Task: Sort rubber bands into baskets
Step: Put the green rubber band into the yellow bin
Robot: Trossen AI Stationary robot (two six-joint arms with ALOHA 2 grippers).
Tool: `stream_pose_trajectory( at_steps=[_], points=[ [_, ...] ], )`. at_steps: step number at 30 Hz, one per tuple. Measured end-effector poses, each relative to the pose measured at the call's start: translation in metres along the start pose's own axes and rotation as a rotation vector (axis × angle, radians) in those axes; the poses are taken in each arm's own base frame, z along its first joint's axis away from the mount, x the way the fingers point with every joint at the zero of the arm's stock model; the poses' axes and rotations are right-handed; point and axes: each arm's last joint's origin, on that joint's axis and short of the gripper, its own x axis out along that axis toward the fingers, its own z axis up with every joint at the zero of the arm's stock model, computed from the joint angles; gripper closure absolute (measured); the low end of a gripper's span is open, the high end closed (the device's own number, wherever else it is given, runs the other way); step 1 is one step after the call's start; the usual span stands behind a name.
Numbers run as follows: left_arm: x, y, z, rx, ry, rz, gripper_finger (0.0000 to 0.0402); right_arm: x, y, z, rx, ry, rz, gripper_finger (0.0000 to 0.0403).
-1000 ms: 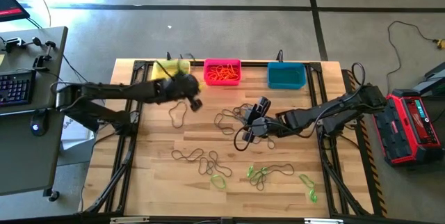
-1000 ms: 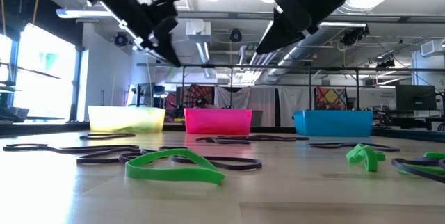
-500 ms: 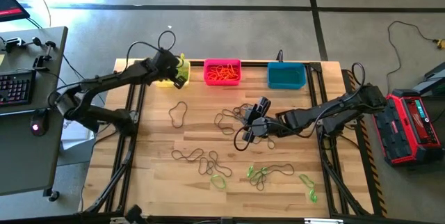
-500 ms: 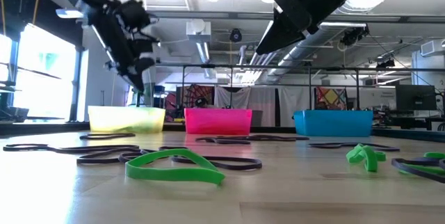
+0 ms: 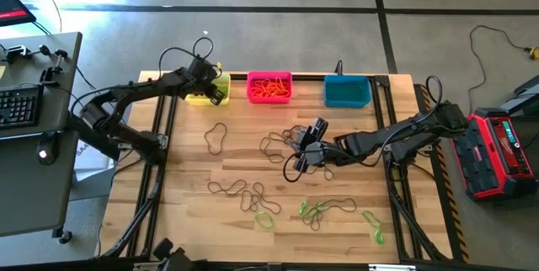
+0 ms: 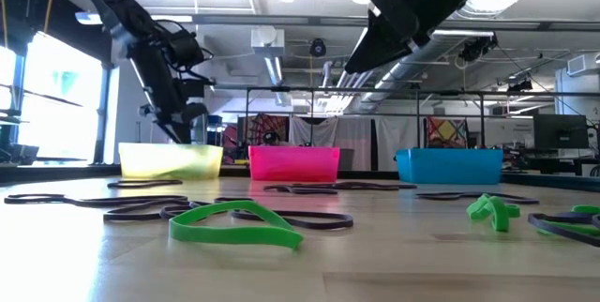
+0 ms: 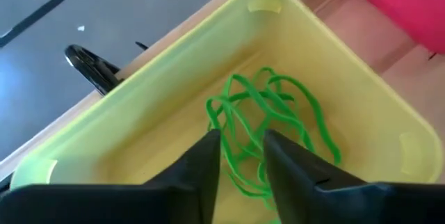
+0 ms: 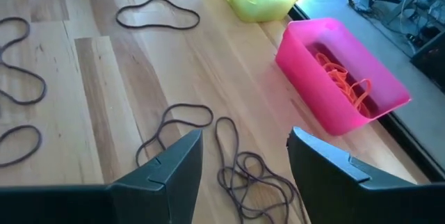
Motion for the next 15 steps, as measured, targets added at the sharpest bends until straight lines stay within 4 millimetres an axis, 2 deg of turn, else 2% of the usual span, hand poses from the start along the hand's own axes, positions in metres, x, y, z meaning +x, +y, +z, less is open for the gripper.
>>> stream_pose_trajectory(
  at_steps=[7,11,15],
  points=[
    [-0.014,-0.006,0.005,-0.018,-0.060,-0.016,0.0250,0.000,0.001,-0.003,0.032,0.045,0.067,0.0203],
    [-0.028,-0.022,0.008,0.006,-0.113,-0.058,0.0248,-0.003,0.007,-0.011,0.051,0.166,0.269,0.0203],
    [-0.044,-0.043,0.013,0.046,-0.206,-0.118,0.0250,-0.009,0.024,-0.023,0.014,0.277,0.442,0.0203]
  ],
)
